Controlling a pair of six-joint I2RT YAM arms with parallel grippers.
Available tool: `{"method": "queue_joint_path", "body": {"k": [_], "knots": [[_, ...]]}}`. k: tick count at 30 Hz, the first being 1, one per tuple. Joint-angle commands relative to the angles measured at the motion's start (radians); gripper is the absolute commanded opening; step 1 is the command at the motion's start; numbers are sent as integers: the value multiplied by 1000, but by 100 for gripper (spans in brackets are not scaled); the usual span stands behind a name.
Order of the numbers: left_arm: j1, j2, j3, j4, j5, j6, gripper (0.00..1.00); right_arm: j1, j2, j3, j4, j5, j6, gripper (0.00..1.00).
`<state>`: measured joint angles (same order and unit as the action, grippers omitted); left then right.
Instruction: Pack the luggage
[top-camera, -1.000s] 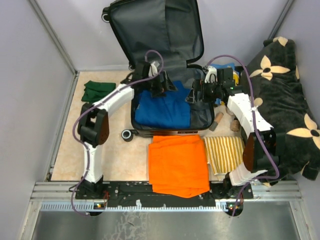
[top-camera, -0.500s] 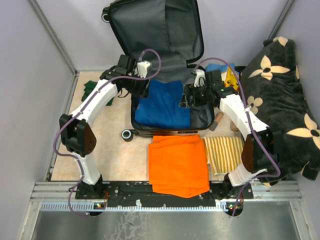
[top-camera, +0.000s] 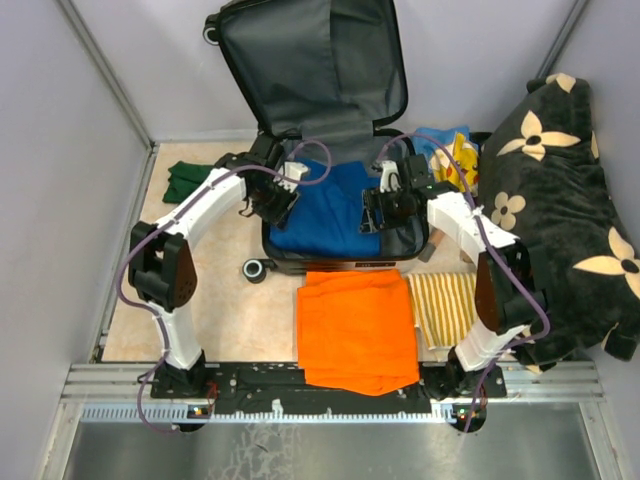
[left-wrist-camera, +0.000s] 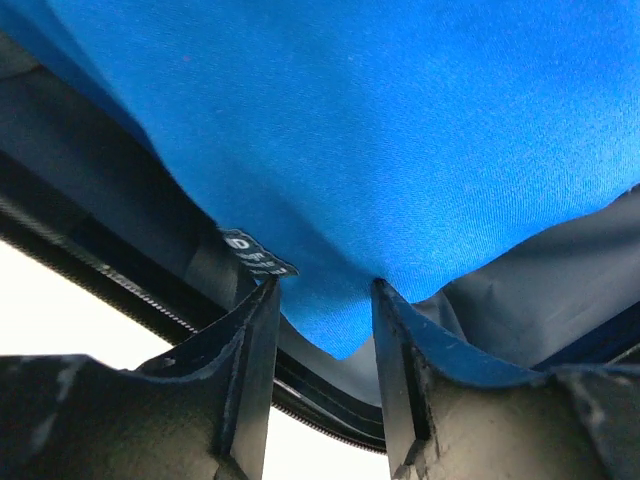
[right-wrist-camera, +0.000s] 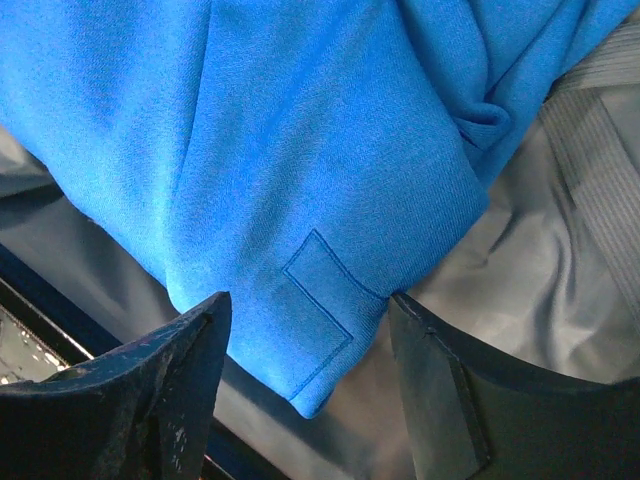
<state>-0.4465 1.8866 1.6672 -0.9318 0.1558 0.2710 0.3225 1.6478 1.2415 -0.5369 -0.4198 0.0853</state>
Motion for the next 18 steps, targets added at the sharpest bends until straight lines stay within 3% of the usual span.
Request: {"method": "queue_joint_path", "body": {"k": [1,4,9,16,18], "knots": [[-13,35,-2,-102,64,26,43,19,33,7,55,-11,-10,63],[-20,47,3,-162,109,31,27,21,62,34,41,1,-21,57],[-23,13,25,-240,197,44,0,20,84,88,-3,41,-62,33],[-19,-21,20,-384,331,60,0,20,109,151,-59,65,-111,8],[-17,-46,-11,-367,310,53,0,21,124,159,-69,44,-120,4]]}}
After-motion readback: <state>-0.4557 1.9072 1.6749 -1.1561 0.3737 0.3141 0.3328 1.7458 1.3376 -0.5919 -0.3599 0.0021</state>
